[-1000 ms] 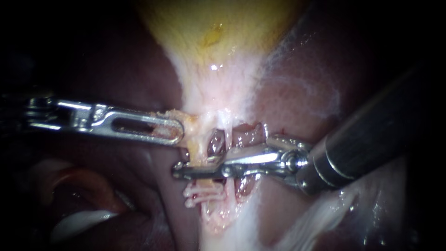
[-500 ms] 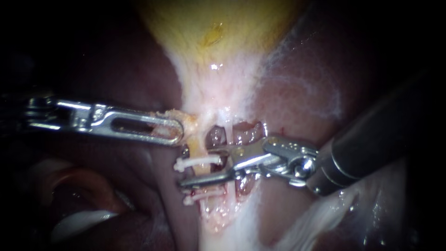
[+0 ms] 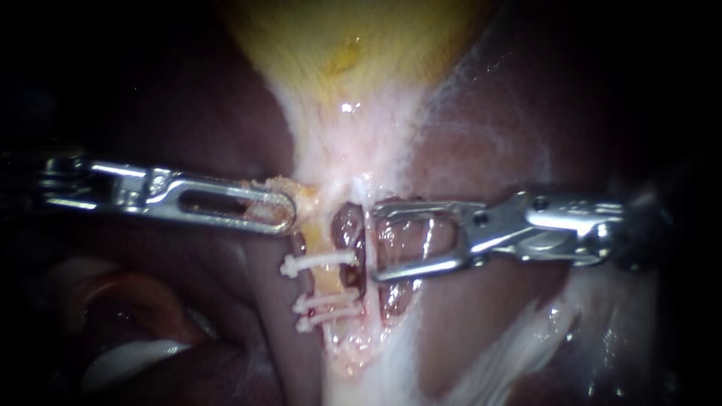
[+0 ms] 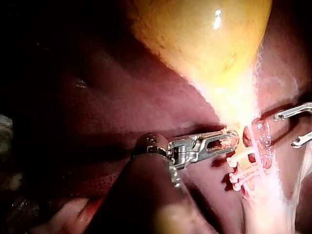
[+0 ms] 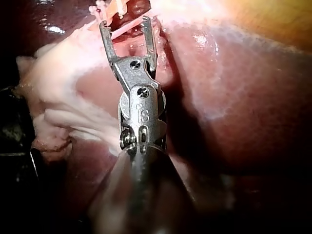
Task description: Going back third clip left tube
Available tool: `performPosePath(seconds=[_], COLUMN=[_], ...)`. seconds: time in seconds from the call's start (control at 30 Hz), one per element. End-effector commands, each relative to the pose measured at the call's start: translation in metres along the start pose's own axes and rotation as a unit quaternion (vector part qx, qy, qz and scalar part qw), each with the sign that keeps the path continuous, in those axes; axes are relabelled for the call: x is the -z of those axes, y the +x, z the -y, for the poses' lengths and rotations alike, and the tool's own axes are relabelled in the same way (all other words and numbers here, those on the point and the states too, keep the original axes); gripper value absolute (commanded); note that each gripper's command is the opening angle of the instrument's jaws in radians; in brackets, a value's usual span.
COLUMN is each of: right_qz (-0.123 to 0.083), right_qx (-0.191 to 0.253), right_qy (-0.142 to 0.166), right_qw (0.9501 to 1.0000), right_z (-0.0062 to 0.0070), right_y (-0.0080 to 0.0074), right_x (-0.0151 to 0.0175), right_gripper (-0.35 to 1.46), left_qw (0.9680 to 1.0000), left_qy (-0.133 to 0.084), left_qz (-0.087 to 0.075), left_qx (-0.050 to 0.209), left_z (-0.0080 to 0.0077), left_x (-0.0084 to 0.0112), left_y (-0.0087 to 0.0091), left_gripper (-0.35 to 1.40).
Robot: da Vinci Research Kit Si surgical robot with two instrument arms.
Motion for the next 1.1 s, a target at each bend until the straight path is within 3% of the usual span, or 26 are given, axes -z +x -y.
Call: performPosePath(seconds=[0.03, 0.23, 0.47, 0.8, 1.1], right_qz=[0.0, 0.0, 0.0, 0.0, 0.0], right_qx=[0.002, 0.008, 0.008, 0.008, 0.008], right_qy=[0.0, 0.0, 0.001, 0.002, 0.002], right_qw=[1.0, 1.0, 1.0, 1.0, 1.0], right_z=[0.0, 0.0, 0.0003, 0.0006, 0.0006], right_y=[0.0002, 0.0009, 0.001, 0.0011, 0.0012], right_x=[0.0007, 0.0036, 0.0036, 0.0035, 0.0035], right_gripper=[0.5, 0.5, 0.5, 0.5, 0.5], left_qw=[1.0, 1.0, 1.0, 1.0, 1.0], left_qy=[0.0, 0.0, -0.001, -0.008, -0.007], left_qz=[0.0, 0.0, 0.001, 0.002, -0.001], left_qx=[0.0, 0.0, -0.001, -0.005, -0.006], left_z=[0.0, -0.0001, -0.0012, -0.0044, -0.0046], left_x=[0.0, -0.0001, -0.0009, -0.0045, -0.0054], left_y=[0.0, 0.0, -0.0004, -0.0012, -0.0008], left_gripper=[-0.35, -0.35, -0.35, -0.35, -0.35])
